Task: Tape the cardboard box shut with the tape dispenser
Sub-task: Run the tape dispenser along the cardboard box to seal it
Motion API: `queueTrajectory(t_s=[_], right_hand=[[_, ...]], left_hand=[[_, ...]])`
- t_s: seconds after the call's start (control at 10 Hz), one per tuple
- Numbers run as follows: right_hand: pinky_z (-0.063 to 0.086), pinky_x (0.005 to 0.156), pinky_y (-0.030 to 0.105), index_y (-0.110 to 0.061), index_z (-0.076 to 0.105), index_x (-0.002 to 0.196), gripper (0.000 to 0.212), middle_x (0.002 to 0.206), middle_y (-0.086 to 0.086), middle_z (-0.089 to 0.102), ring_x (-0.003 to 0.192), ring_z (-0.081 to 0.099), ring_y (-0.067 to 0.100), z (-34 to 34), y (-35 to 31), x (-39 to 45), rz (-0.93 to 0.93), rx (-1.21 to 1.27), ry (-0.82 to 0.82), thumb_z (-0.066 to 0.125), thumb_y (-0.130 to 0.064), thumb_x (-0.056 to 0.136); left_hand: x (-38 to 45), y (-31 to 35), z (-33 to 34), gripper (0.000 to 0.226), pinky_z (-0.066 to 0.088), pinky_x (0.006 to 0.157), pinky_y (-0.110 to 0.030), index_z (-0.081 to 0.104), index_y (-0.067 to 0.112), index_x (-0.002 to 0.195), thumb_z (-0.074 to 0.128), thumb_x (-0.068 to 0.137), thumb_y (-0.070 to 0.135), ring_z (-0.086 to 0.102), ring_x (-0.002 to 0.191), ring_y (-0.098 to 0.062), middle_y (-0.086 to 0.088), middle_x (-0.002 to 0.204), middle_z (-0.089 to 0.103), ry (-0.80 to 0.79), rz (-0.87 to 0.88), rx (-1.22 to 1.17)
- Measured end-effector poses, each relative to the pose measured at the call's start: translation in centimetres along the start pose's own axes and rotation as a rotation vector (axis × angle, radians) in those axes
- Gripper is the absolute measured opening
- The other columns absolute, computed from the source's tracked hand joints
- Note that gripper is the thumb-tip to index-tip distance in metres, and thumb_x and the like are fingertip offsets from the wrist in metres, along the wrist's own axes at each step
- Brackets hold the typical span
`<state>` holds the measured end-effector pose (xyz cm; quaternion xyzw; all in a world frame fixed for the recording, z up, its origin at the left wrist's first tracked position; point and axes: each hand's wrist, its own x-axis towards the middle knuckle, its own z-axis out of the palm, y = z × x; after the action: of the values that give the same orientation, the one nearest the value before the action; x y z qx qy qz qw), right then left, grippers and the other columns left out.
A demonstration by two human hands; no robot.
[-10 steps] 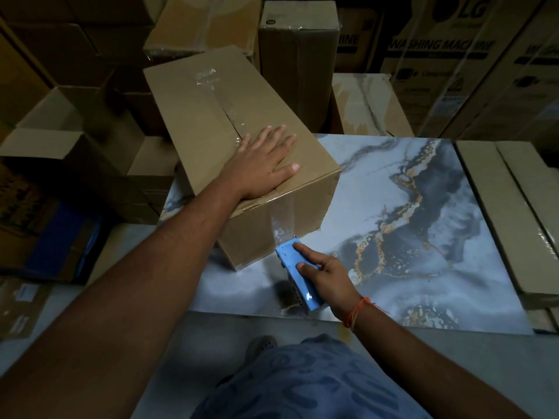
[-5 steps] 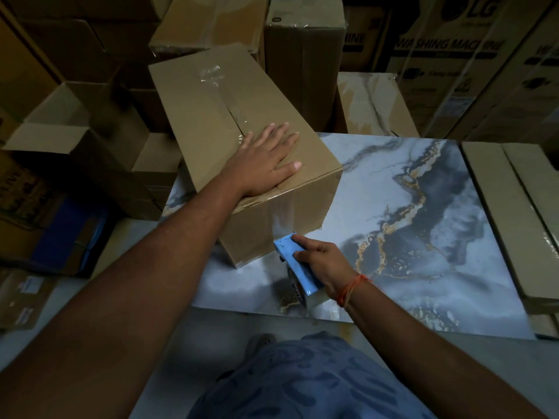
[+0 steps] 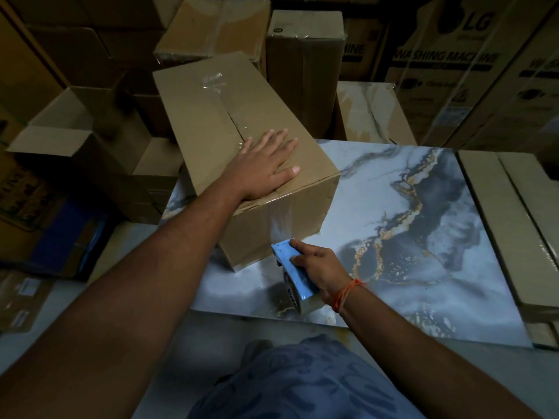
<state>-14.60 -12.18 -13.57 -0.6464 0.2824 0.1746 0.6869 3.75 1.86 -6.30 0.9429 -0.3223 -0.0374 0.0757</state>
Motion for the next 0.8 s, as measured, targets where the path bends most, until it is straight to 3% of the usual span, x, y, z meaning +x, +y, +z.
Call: queueTrajectory(t_s=[0.1, 0.3, 0.4, 0.5, 0.8], right_hand=[[0.056, 0.092, 0.037, -0.012, 0.060, 0.136, 0.045, 0.132, 0.014, 0.066, 0.097, 0.064, 0.027, -0.22, 0.21, -0.20, -0.003, -0.005, 0.000, 0.058, 0.002, 0.093], [0.058, 0.074, 0.026, -0.014, 0.061, 0.136, 0.045, 0.130, 0.013, 0.067, 0.092, 0.065, 0.026, -0.30, 0.11, -0.40, 0.001, -0.014, -0.011, 0.059, 0.001, 0.093], [0.055, 0.058, 0.015, -0.014, 0.062, 0.135, 0.044, 0.124, 0.009, 0.068, 0.081, 0.064, 0.019, -0.40, -0.01, -0.51, 0.006, -0.022, -0.016, 0.059, 0.001, 0.093], [0.050, 0.052, 0.011, -0.013, 0.063, 0.134, 0.044, 0.126, 0.009, 0.068, 0.075, 0.061, 0.012, -0.47, 0.09, -0.42, 0.001, -0.030, -0.012, 0.059, 0.001, 0.092], [0.058, 0.086, 0.031, -0.017, 0.065, 0.131, 0.044, 0.129, 0.009, 0.068, 0.093, 0.065, 0.023, -0.55, 0.67, 0.24, -0.017, -0.028, 0.000, 0.062, -0.001, 0.090]], left_hand=[[-0.04, -0.05, -0.08, 0.072, 0.002, 0.128, -0.055, 0.005, 0.034, 0.165, 0.021, 0.102, 0.066, -0.004, 0.162, -0.019, 0.005, 0.176, -0.003, 0.004, 0.003, -0.004], [-0.18, 0.17, -0.13, 0.071, 0.002, 0.128, -0.055, 0.006, 0.034, 0.165, 0.023, 0.103, 0.065, -0.004, 0.162, -0.019, 0.004, 0.176, -0.003, 0.003, -0.004, -0.003], [-0.21, 0.17, -0.19, 0.071, 0.001, 0.128, -0.055, 0.006, 0.033, 0.165, 0.024, 0.103, 0.064, -0.004, 0.162, -0.019, 0.004, 0.176, -0.002, 0.001, -0.005, -0.004], [-0.24, 0.19, -0.24, 0.071, 0.001, 0.128, -0.055, 0.006, 0.033, 0.165, 0.024, 0.104, 0.064, -0.004, 0.162, -0.019, 0.004, 0.176, -0.002, 0.002, -0.006, -0.005], [-0.33, 0.31, -0.34, 0.070, 0.001, 0.128, -0.054, 0.007, 0.033, 0.165, 0.026, 0.104, 0.062, -0.004, 0.162, -0.019, 0.005, 0.176, -0.002, -0.002, -0.009, -0.016]])
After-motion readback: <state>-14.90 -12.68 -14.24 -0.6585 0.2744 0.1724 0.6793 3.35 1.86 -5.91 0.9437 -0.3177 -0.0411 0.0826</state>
